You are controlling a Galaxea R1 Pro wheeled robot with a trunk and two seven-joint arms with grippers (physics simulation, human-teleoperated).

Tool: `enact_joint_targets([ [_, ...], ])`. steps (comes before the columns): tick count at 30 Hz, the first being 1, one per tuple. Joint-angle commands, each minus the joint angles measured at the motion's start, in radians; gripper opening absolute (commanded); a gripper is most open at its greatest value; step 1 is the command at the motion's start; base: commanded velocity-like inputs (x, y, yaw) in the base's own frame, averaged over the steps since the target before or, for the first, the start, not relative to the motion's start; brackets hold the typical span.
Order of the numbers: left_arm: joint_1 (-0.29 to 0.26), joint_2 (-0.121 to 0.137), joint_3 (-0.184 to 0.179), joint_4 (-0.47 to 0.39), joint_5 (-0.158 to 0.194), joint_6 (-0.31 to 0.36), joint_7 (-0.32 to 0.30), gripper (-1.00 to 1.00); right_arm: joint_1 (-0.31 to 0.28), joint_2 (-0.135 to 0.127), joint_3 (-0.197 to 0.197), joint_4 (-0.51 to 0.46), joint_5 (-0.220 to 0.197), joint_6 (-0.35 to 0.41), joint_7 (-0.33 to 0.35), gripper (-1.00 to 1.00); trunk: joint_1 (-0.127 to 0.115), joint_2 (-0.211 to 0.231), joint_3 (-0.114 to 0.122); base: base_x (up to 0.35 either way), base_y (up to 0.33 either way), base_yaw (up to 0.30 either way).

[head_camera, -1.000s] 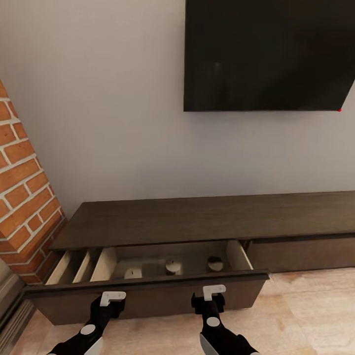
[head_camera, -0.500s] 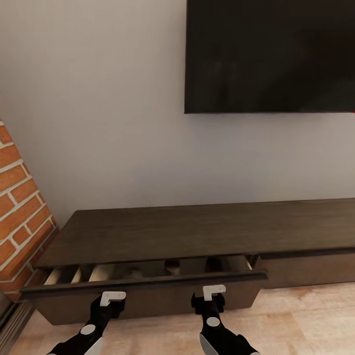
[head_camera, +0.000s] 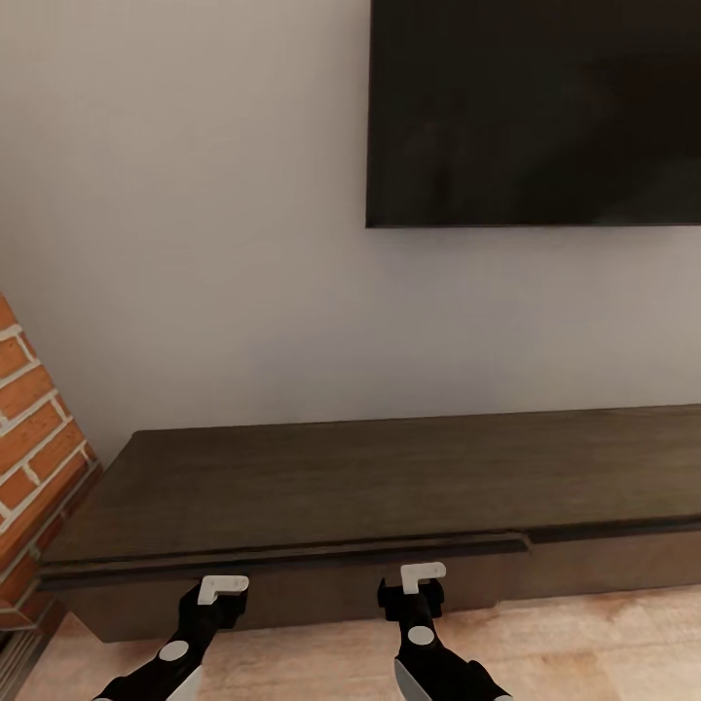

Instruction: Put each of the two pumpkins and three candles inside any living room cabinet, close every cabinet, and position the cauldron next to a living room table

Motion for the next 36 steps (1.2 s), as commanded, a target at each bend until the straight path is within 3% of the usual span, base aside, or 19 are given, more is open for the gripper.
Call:
enact_joint_targets([
  [1,-0.001,0.001,-0.012,-0.002,0.001,-0.002,0.006,1.00,-0.001,0.000,0.008,0.001,-0.011,-0.007,-0.005,1.00,0.000,0.000,-0.001,0.161,0.000,0.000],
  [13,-0.001,0.001,-0.012,-0.002,0.002,-0.004,0.007,1.00,-0.001,-0.001,0.008,0.000,-0.009,-0.007,-0.005,1.00,0.000,0.000,-0.001,-0.014,0.000,0.000],
  [36,-0.001,0.001,-0.012,-0.007,0.002,-0.004,0.006,1.00,-0.001,-0.001,0.008,-0.001,-0.009,-0.007,-0.005,1.00,0.000,0.000,-0.001,-0.331,0.000,0.000],
])
